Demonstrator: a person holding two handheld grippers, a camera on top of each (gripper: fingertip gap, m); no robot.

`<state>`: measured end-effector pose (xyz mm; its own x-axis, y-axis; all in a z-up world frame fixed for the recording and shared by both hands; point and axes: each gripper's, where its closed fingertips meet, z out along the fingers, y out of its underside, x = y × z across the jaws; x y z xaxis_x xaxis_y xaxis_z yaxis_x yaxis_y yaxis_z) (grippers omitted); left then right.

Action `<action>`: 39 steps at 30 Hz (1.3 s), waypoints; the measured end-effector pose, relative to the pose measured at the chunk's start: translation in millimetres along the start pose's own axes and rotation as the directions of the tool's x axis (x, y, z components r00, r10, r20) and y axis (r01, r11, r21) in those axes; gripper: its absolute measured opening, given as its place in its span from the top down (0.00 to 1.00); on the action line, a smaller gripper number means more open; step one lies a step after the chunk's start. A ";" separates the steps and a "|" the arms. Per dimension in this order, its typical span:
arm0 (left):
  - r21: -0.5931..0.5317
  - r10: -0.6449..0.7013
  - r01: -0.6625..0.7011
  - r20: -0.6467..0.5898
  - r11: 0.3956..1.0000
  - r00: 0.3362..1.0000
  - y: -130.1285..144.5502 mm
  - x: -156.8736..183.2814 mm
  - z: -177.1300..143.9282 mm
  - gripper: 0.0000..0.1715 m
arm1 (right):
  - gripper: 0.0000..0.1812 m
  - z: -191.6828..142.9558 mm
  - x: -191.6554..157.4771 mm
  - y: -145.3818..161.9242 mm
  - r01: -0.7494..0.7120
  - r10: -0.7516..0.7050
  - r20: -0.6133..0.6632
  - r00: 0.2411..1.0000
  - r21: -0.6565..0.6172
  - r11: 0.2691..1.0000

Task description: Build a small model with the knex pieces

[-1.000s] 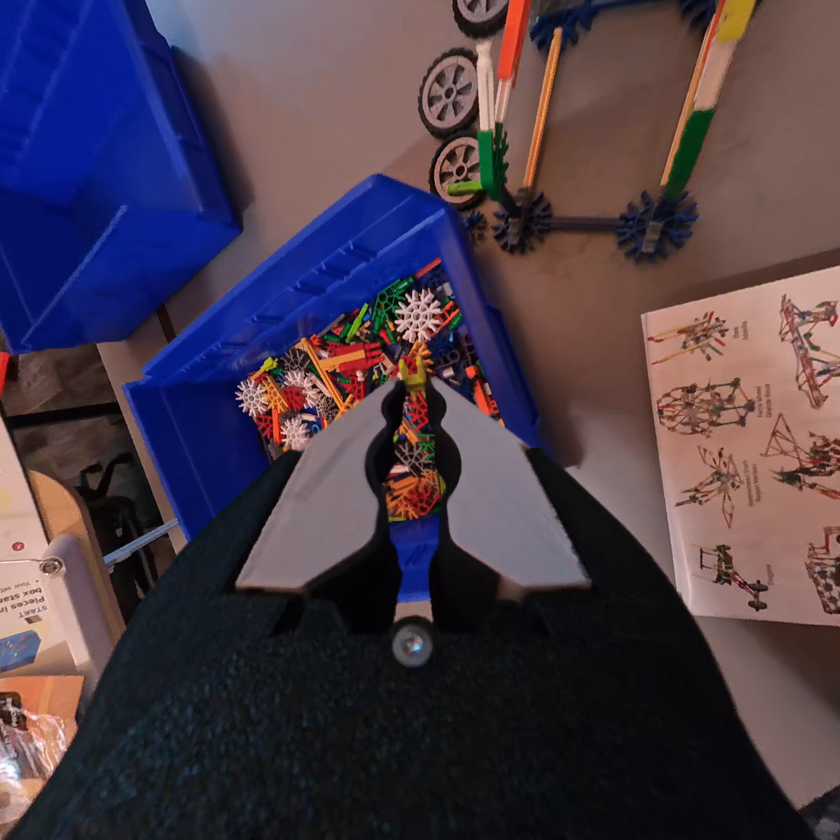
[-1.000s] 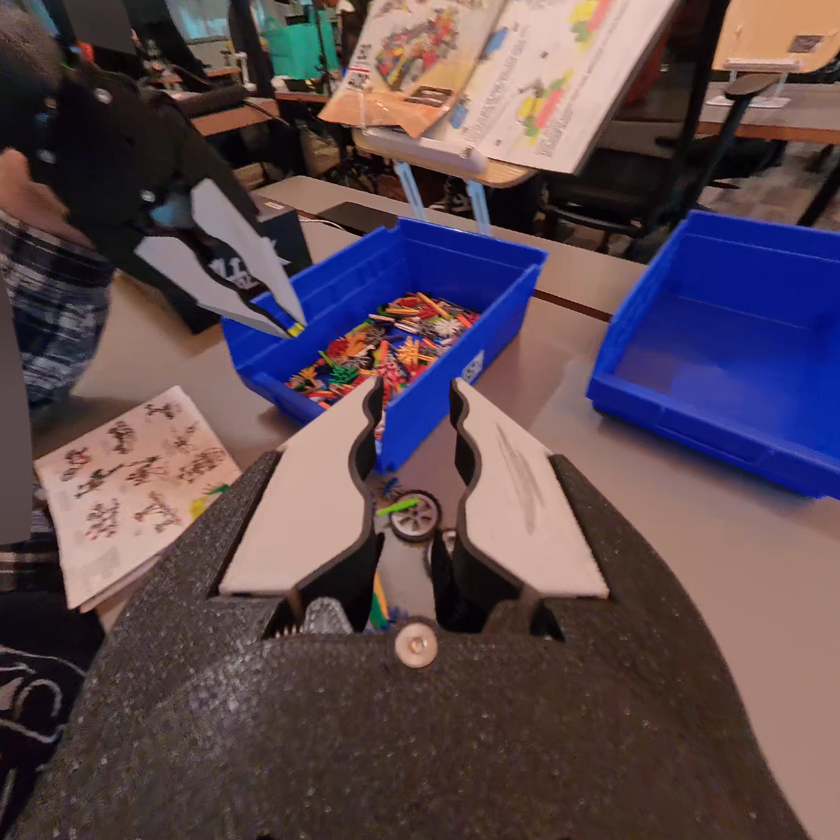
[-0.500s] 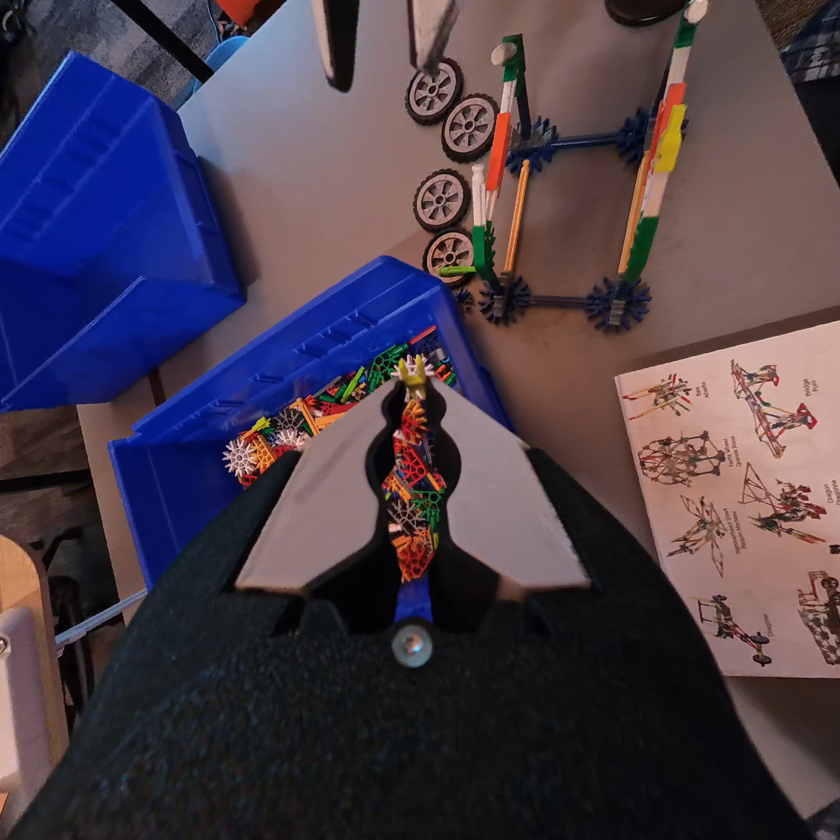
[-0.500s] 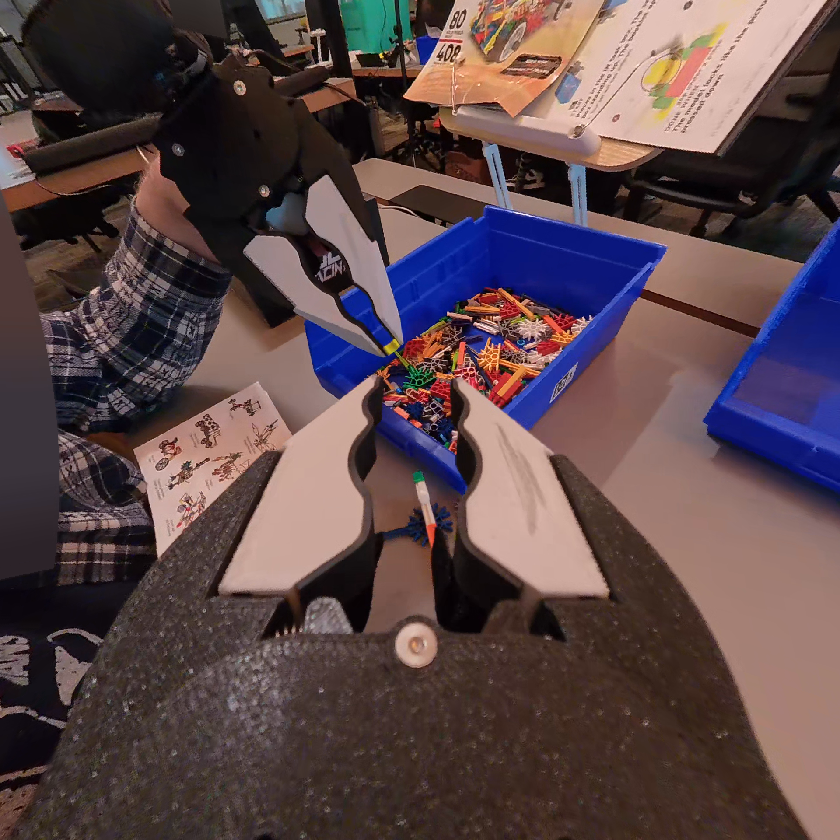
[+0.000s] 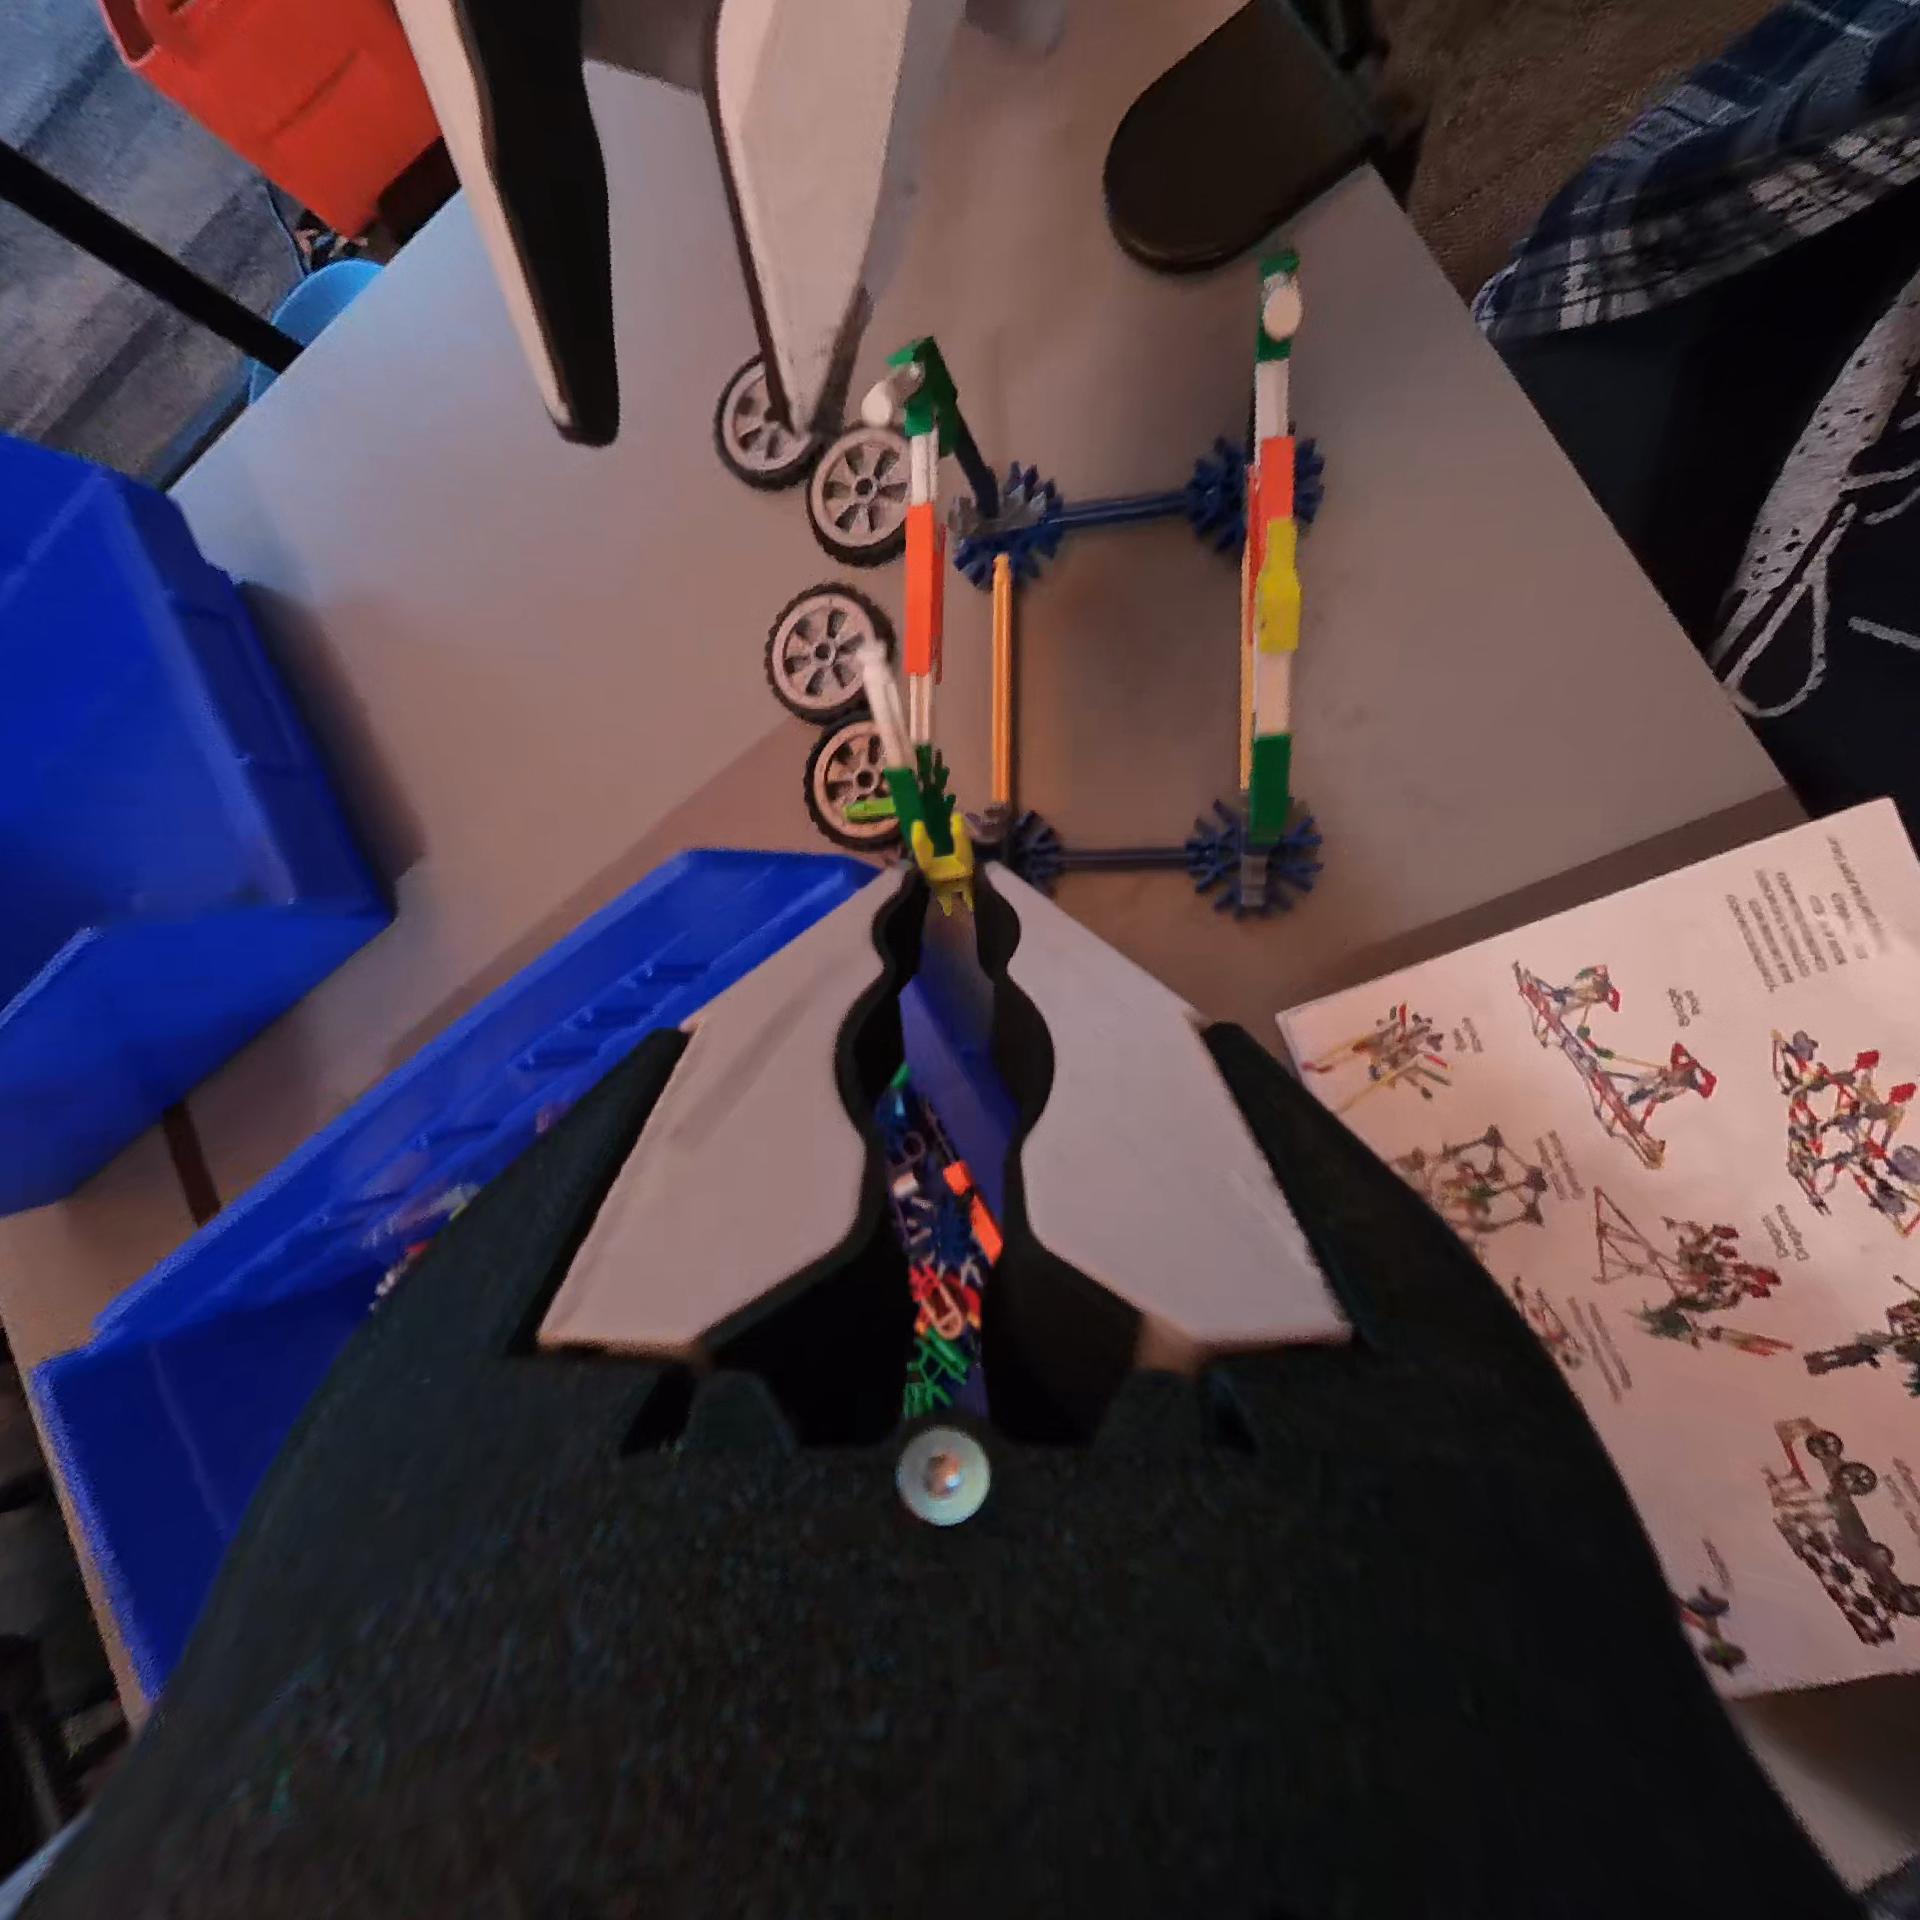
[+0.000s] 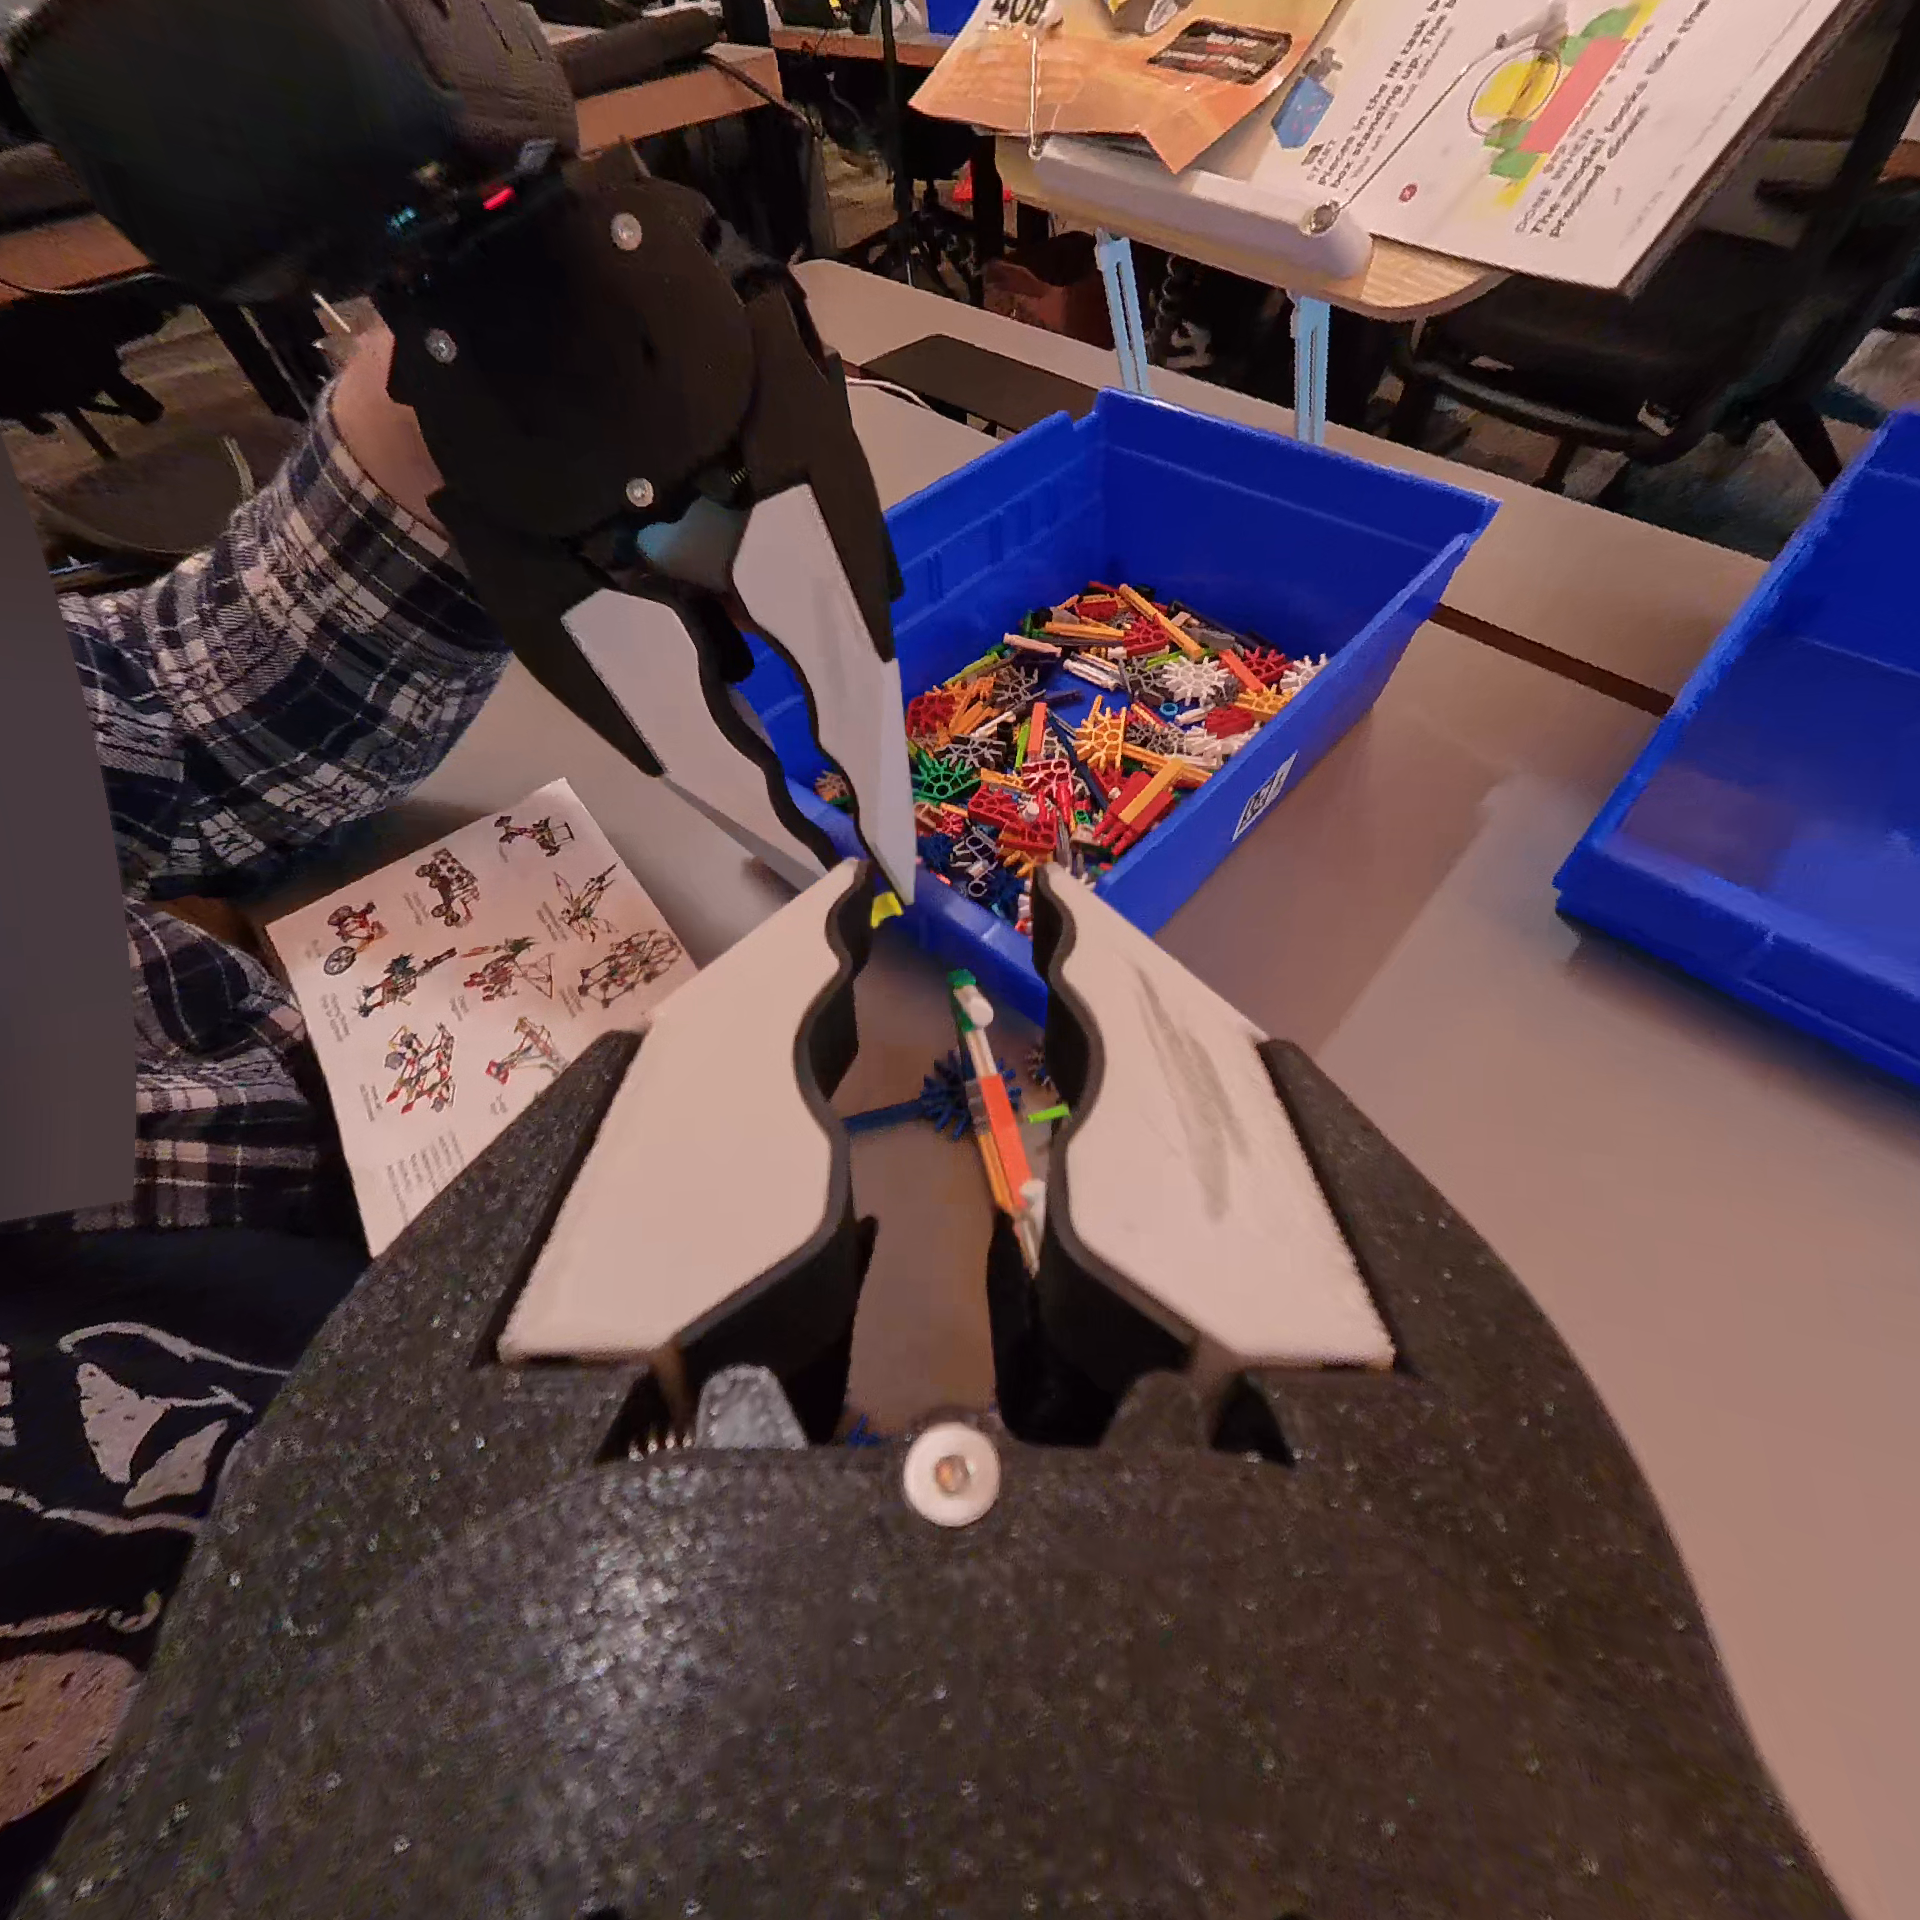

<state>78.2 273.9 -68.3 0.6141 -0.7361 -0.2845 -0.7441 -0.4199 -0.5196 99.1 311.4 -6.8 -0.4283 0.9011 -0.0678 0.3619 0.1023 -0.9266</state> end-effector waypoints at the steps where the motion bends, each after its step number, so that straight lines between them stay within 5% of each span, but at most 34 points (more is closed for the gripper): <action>1: 0.006 0.009 -0.009 -0.002 1.000 1.000 -4.3 0.6 3.6 0.96 | 0.84 -2.1 -0.3 2.4 -0.010 0.010 0.000 1.000 -0.004 1.000; 9: 0.038 0.167 -0.175 0.156 0.984 0.973 -43.1 -3.9 12.5 0.96 | 0.84 -15.3 -12.5 13.7 -0.115 0.115 0.060 0.992 -0.001 0.993; 18: -0.032 0.332 -0.348 0.394 0.937 0.857 -69.0 -17.7 12.0 0.96 | 0.84 -12.8 -9.9 36.1 -0.213 0.215 0.017 0.977 -0.060 0.975; 25: -0.130 0.420 -0.409 0.465 0.903 0.779 -73.8 -20.8 19.5 0.96 | 0.91 -12.6 -0.7 38.5 -0.295 0.295 0.010 0.955 -0.009 0.955; 34: -0.094 0.400 -0.408 0.484 0.908 0.778 -80.2 -20.8 15.7 0.95 | 0.97 -17.4 0.1 33.3 -0.257 0.256 0.023 0.967 0.067 0.964; 39: 0.114 0.181 -0.232 0.338 0.966 0.923 -82.2 -13.4 8.5 0.85 | 0.97 -23.6 -5.8 32.9 -0.222 0.217 0.062 0.974 0.092 0.971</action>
<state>133.4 322.9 -28.7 0.5210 -0.5765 -0.6294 -0.8311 -0.1745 -0.5281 133.0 319.5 -28.1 -0.3902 0.8738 -0.2901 0.3704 -0.1394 -0.9183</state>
